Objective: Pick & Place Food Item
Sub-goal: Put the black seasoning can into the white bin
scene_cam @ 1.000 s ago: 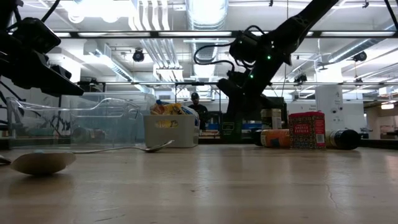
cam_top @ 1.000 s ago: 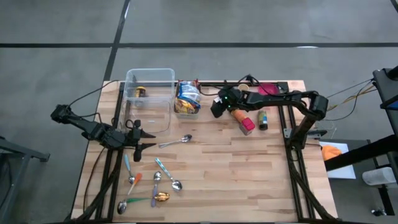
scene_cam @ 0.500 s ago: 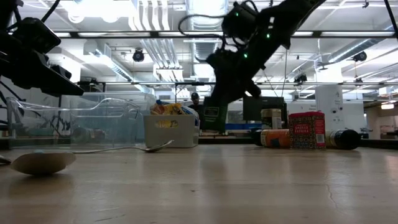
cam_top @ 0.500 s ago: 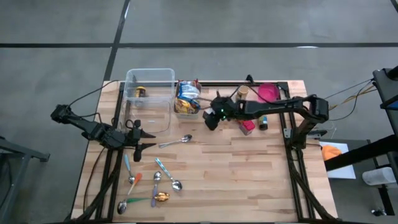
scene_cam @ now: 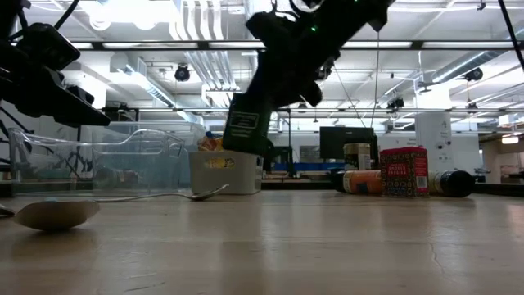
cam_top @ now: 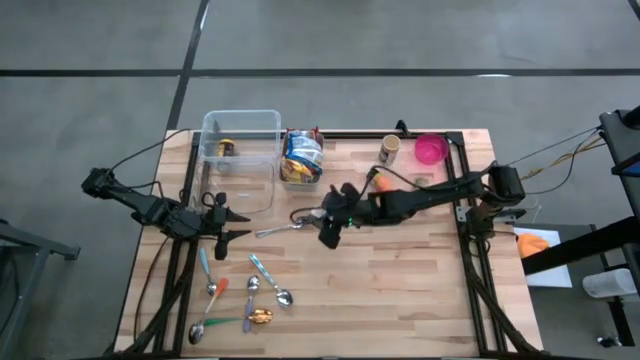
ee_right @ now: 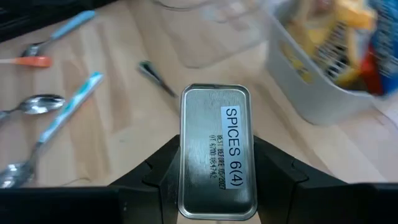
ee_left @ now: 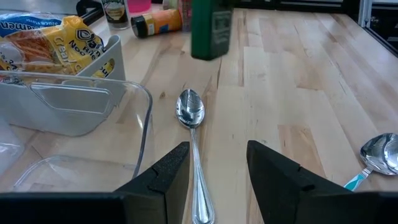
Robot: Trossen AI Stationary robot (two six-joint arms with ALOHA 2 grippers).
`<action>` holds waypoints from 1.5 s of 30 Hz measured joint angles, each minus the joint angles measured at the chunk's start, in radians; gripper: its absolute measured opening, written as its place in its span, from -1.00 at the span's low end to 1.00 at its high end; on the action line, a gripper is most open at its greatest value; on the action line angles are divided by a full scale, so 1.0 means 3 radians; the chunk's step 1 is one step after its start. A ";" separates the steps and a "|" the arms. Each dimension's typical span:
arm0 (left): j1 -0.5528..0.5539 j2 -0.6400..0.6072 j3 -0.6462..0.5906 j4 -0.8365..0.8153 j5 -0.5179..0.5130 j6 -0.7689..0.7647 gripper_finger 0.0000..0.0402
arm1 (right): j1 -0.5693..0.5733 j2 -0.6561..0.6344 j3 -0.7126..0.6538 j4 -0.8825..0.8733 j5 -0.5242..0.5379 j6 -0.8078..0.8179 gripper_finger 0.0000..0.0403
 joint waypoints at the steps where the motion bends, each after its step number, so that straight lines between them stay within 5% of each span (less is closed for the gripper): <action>1: 0.0000 0.0000 0.0000 0.0000 -0.0001 0.0001 -0.19 | 0.0032 0.0062 0.0069 -0.0008 0.0003 -0.0048 -0.28; 22: -0.0001 0.0000 0.0000 -0.0001 0.0000 0.0001 -0.19 | 0.0324 0.1579 0.2026 -0.1059 -0.0052 -0.0313 -0.28; 45: 0.0000 0.0000 0.0000 -0.0001 0.0000 0.0000 -0.19 | 0.0315 0.1785 0.2252 -0.1133 -0.0105 -0.0346 -0.28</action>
